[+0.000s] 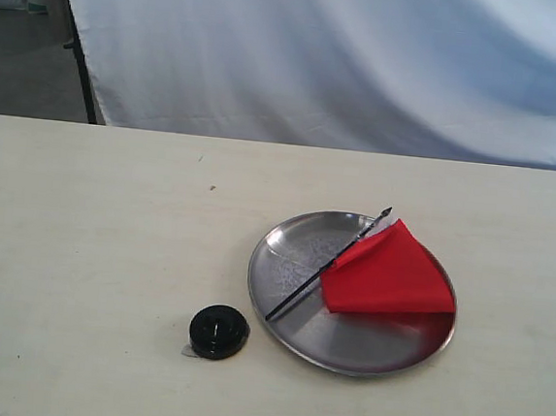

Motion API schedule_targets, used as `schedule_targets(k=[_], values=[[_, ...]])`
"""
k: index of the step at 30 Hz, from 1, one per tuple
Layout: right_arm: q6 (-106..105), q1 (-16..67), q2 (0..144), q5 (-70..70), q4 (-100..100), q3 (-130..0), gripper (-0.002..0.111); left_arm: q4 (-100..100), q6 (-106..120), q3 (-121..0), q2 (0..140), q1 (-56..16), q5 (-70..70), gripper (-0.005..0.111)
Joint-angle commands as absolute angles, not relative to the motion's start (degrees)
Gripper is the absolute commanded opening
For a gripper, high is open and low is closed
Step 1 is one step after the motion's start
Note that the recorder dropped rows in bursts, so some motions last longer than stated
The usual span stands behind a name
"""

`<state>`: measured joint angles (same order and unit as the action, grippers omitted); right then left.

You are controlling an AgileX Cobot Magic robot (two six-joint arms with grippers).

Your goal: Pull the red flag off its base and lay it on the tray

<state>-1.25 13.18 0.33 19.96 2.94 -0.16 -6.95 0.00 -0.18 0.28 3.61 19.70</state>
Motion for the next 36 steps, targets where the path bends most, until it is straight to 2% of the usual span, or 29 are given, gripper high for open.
schedule_targets(k=[1,36], values=[[-2.2,12.3,0.0,19.9,2.4,0.0,0.0,-7.0,0.0,0.0,0.0,3.3,19.7,0.0],[-1.8,11.6,0.0,19.9,2.4,0.0,0.0,-7.0,0.0,0.0,0.0,3.3,19.7,0.0]])
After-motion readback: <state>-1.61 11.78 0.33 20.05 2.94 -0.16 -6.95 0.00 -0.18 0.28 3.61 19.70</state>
